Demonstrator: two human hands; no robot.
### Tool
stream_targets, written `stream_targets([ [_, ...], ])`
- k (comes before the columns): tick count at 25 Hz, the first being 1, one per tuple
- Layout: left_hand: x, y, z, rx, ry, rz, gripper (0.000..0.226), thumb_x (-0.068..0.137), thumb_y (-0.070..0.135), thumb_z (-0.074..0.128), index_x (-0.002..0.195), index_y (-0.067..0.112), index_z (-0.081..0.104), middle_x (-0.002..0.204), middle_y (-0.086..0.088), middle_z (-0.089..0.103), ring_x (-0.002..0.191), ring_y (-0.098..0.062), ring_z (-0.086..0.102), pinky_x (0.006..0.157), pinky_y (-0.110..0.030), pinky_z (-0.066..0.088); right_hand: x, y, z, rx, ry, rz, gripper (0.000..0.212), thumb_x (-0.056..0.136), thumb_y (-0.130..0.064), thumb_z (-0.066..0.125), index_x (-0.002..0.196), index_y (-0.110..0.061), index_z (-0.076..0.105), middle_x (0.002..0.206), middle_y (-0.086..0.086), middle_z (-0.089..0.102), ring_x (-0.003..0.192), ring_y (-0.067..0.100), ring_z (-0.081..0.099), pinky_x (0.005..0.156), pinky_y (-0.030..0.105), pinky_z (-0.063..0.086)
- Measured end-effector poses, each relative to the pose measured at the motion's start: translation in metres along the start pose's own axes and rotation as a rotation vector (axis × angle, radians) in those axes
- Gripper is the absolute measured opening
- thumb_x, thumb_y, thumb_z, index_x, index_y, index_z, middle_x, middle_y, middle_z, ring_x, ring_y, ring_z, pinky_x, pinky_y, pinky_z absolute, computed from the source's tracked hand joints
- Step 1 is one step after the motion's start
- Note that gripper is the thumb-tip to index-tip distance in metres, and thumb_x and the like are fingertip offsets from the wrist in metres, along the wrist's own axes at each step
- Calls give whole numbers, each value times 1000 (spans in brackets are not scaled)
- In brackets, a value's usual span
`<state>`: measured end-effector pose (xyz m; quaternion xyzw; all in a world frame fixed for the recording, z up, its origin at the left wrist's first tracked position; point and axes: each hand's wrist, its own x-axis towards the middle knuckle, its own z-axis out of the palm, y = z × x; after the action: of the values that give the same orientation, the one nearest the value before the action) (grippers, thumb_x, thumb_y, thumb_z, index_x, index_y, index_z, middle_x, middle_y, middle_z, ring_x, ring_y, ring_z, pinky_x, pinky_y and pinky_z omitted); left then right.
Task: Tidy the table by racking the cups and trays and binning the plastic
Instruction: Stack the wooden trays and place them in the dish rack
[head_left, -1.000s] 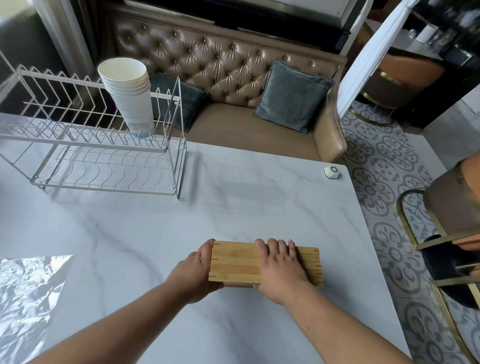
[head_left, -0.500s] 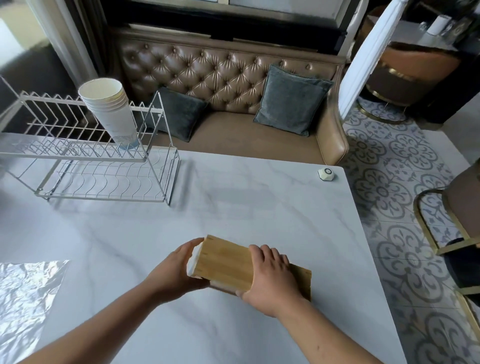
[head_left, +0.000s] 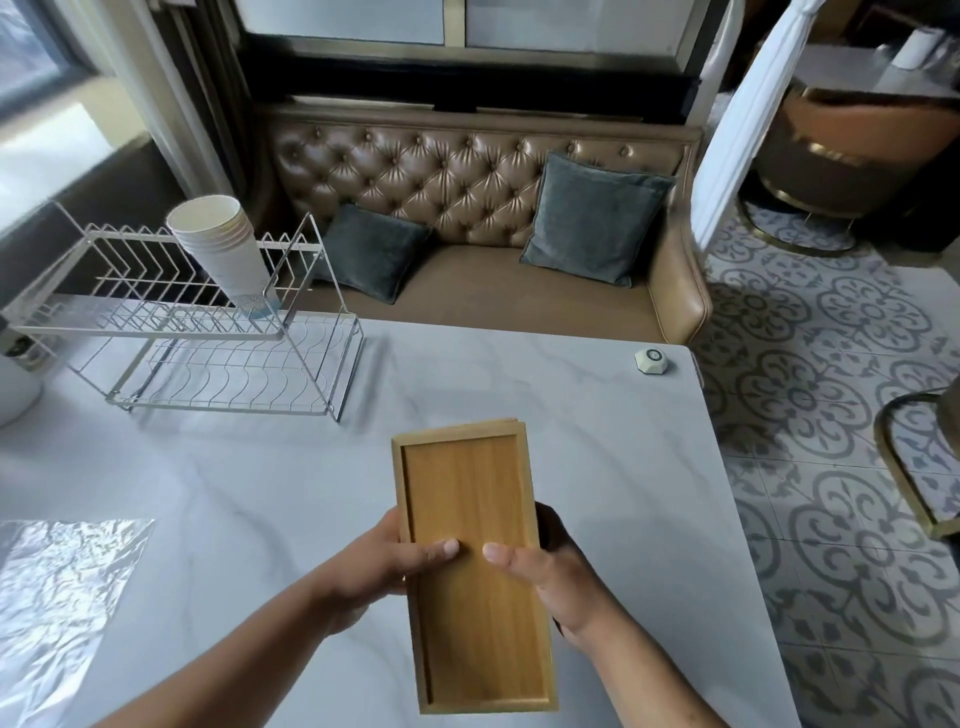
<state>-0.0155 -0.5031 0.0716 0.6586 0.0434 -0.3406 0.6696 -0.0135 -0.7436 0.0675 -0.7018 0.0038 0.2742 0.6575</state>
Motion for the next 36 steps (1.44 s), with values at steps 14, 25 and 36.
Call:
stream_targets([
  [14,-28,-39,9,528,305,155,60,63,45,96,117,38,71,118,17,75,112,-6,68,98,-43,57,-19,29,-6,-519,43,-38,91,57,-55,89,132,-57,37,126,-37,60,108,-11,62,91,31,57],
  [25,-25,-43,25,745,354,70,48,58,54,86,93,67,56,115,16,67,102,-4,66,88,-32,59,-25,51,-9,-420,31,-7,99,57,-29,93,136,-56,38,119,-28,70,84,4,78,87,40,62],
  [36,-12,-33,10,640,293,3,81,59,34,94,132,33,59,123,15,68,115,-4,64,96,-28,55,-15,54,-4,-451,83,135,83,52,-41,88,120,-61,44,107,-26,72,92,0,71,77,37,64],
])
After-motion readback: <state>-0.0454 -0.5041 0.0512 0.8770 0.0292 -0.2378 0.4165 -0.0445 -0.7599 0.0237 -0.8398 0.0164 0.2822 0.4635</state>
